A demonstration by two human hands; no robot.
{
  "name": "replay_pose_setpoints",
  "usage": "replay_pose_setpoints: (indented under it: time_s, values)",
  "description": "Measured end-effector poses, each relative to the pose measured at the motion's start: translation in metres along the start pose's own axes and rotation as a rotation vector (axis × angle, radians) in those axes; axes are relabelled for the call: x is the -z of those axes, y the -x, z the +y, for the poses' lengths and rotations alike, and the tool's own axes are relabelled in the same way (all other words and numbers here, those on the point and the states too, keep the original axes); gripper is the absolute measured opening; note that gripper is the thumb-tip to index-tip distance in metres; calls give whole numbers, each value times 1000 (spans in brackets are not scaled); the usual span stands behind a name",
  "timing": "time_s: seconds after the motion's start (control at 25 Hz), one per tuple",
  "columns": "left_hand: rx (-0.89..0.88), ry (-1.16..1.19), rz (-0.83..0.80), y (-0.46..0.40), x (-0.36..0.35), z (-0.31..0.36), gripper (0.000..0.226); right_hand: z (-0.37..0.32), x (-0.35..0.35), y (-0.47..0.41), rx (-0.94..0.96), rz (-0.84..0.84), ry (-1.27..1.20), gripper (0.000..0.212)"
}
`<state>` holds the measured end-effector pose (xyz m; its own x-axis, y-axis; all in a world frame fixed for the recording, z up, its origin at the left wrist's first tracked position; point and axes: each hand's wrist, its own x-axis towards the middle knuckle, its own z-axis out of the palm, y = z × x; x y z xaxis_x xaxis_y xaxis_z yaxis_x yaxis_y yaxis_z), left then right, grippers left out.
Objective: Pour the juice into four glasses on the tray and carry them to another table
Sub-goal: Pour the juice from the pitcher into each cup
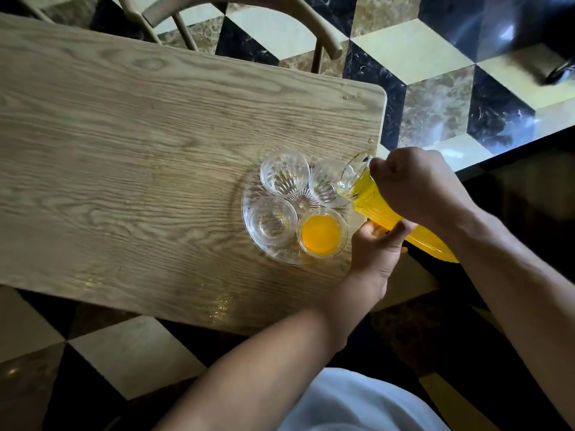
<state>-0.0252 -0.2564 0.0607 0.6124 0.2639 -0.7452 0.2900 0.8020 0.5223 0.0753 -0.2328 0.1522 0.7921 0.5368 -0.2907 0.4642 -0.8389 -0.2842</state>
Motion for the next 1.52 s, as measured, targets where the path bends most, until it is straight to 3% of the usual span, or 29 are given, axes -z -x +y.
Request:
replay_pose_setpoints:
  time_s: [0.4,1.52]
  values:
    - [44,134,-34,2,-6,1,53,-9,0,-8,34,-46,89,48]
    - [81,179,-34,11,-10,1,61,-15,1,-8,7,-97,145,45]
